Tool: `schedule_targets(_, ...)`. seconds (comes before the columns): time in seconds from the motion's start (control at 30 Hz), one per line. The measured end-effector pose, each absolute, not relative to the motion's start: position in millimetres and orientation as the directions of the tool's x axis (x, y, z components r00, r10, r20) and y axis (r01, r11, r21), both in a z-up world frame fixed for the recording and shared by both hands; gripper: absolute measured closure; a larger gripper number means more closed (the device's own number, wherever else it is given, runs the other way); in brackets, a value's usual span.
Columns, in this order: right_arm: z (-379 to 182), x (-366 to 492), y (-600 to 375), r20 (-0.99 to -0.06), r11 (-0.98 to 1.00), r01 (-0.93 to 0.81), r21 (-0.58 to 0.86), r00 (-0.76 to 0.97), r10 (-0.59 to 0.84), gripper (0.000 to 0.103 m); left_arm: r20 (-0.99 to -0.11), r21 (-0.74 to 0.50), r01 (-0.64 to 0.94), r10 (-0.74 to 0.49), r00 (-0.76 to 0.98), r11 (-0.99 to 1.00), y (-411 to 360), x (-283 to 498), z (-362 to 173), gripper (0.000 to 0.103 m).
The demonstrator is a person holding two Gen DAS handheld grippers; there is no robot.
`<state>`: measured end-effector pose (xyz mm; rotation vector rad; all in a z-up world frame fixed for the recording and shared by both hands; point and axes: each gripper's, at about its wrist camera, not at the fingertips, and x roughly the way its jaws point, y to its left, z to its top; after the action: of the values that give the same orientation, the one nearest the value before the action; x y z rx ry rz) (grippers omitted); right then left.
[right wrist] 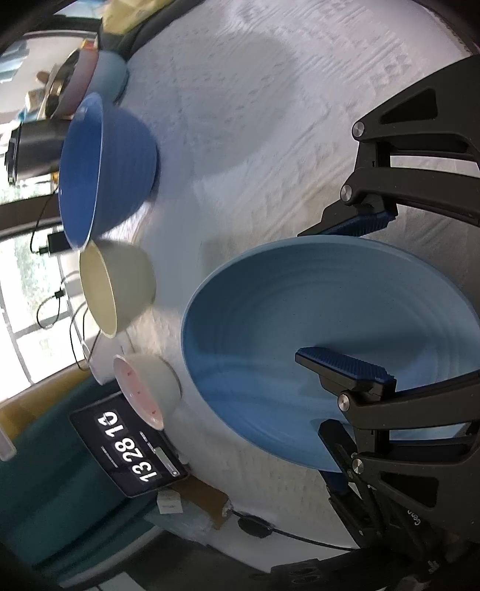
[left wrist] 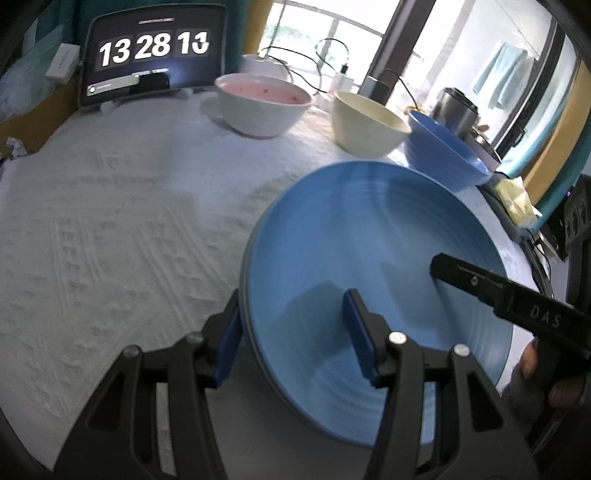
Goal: Organize plates and bowls
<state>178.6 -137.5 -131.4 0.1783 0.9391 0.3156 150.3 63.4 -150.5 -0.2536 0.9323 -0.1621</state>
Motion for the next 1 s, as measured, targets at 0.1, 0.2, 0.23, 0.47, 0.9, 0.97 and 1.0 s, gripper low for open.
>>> schedule_targets(0.1,-132,184,-129,-0.763,0.936,-0.204,0.287,0.543,0.352,0.044,-0.772,-0.286,0.01,-0.237,0.59,0.958,75,153,-150,0.049)
schedule_targets(0.2,-132,191,-118,-0.764,0.932,-0.221,0.287,0.535,0.362,0.044,-0.772,-0.289,-0.008,-0.228,0.594,0.957,85,157,-151,0.049)
schedule_targets(0.23,-132,192,-114,-0.764,0.931,-0.225,0.287,0.532,0.364,0.044,-0.772,-0.29,-0.014,-0.225,0.595,0.957,88,158,-151,0.049)
schedule_targets(0.47,-134,206,-88,-0.772,0.923,-0.258,0.284,0.51,0.38,0.044,-0.776,-0.29,-0.055,-0.202,0.597,0.955,112,166,-154,0.049)
schedule_targets(0.9,-144,228,-52,-0.774,0.904,-0.302,0.303,0.476,0.418,0.044,-0.777,-0.279,-0.109,-0.158,0.609,0.954,140,175,-158,0.049)
schedule_targets(0.97,-145,230,-50,-0.773,0.902,-0.304,0.305,0.474,0.421,0.044,-0.776,-0.274,-0.106,-0.155,0.611,0.956,140,176,-159,0.049)
schedule_targets(1.0,-145,231,-48,-0.771,0.903,-0.306,0.302,0.478,0.421,0.043,-0.776,-0.273,-0.104,-0.155,0.611,0.956,141,176,-159,0.049)
